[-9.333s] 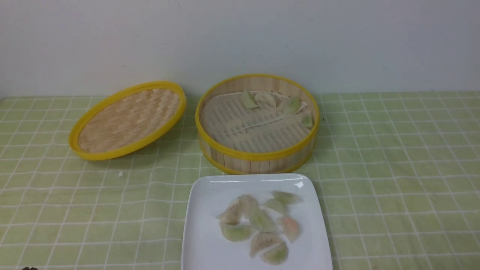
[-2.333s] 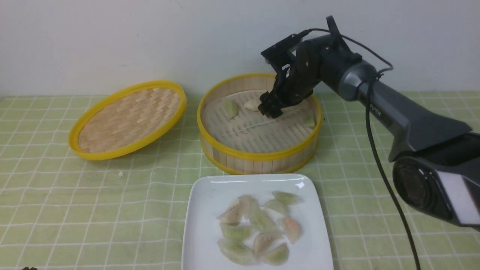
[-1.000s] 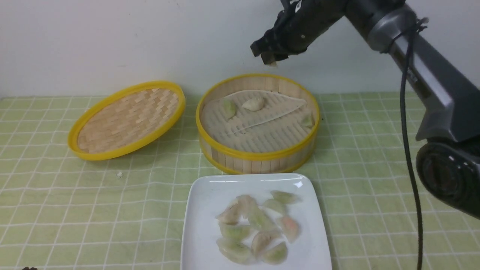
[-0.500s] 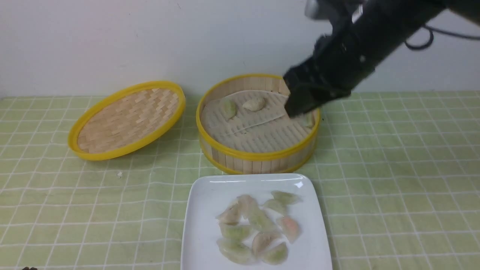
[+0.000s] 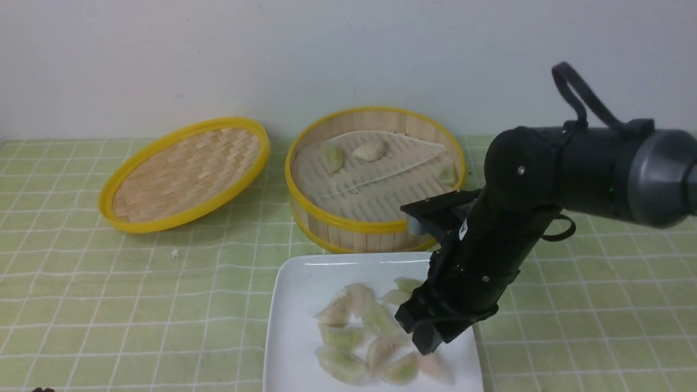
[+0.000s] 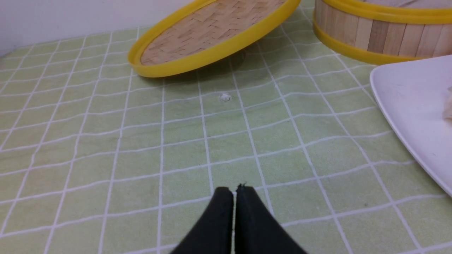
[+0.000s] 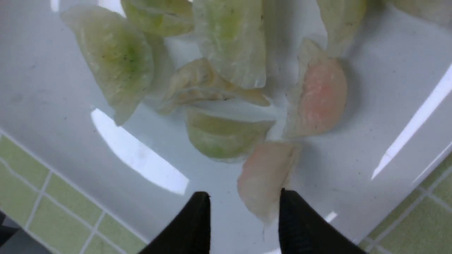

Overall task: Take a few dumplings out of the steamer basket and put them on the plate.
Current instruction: Use the right arm to put the dumpling into the plate

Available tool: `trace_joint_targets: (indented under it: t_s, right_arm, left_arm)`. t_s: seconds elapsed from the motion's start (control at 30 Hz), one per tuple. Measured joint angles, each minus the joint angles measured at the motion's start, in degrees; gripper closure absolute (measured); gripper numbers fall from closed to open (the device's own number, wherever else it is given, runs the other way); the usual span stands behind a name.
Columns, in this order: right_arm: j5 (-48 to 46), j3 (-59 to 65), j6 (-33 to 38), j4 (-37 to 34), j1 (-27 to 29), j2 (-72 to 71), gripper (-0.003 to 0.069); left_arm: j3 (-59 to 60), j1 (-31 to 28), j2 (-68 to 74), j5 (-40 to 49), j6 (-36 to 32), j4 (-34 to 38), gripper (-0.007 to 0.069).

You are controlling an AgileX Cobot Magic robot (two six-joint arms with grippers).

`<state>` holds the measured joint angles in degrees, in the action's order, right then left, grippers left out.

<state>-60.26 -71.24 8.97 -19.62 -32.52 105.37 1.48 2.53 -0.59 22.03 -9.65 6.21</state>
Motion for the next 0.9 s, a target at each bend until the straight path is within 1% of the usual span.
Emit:
trace_joint_targets:
  t_s: [0.13,0.2,0.23,0.33,0.4,0.43,0.47,0.5,0.53,0.6,0.67,0.7,0.77,0.83,0.87,0.9]
  right_arm:
    - [0.56,-0.11,-0.05,0.05,0.0,0.71,0.0244]
    - [-0.37,-1.2,-0.24,0.29,0.0,0.71,0.0215]
    - [-1.97,-2.86,-0.86,1.07,0.0,0.31,0.0219]
    - [-4.15,-5.79,-2.69,3.3,0.0,-2.44,0.0287]
    - [-5.37,-8.67,-5.4,5.56,0.0,-8.15,0.0426]
    - [-5.57,-9.29,-6.23,6.61,0.0,-11.12,0.047]
    - [-5.57,-9.42,-6.43,6.61,0.0,-11.12,0.0481]
    - [-5.64,-10.13,-8.25,8.91,0.0,-17.23,0.0574]
    - [-5.59,-10.35,-9.52,10.38,0.0,-20.97,0.0614]
    - [-5.24,-10.41,-12.04,13.43,0.0,-28.0,0.0649]
    - [-4.2,-9.73,-14.49,16.23,0.0,-34.6,0.0664]
    - [-2.93,-8.44,-16.71,18.67,0.0,-40.58,0.0669]
    - [-0.04,-5.57,-19.42,21.63,0.0,-48.5,0.0671]
    - [4.13,-0.16,-22.21,25.1,0.0,-58.36,0.0672]
    - [4.13,-0.16,-22.42,25.1,0.0,-58.36,0.0672]
    - [7.42,4.96,-23.76,27.47,0.0,-64.91,0.0672]
  left_arm:
    - [0.0,0.0,0.0,0.0,0.0,0.0,0.0631]
    - [0.0,0.0,0.0,0.0,0.0,0.0,0.0631]
    - [0.0,0.0,0.0,0.0,0.0,0.0,0.0631]
    - [0.0,0.0,0.0,0.0,0.0,0.0,0.0631]
    - [0.0,0.0,0.0,0.0,0.0,0.0,0.0631]
    - [0.0,0.0,0.0,0.0,0.0,0.0,0.0631]
    - [0.0,0.0,0.0,0.0,0.0,0.0,0.0631]
    - [0.0,0.0,0.0,0.0,0.0,0.0,0.0631]
    - [0.0,0.0,0.0,0.0,0.0,0.0,0.0631]
    - [0.0,0.0,0.0,0.0,0.0,0.0,0.0631]
    - [0.0,0.0,0.0,0.0,0.0,0.0,0.0631]
    - [0.0,0.0,0.0,0.0,0.0,0.0,0.0631]
    - [0.0,0.0,0.0,0.0,0.0,0.0,0.0631]
    - [0.0,0.0,0.0,0.0,0.0,0.0,0.0631]
    - [0.0,0.0,0.0,0.0,0.0,0.0,0.0631]
    - [0.0,0.0,0.0,0.0,0.0,0.0,0.0631]
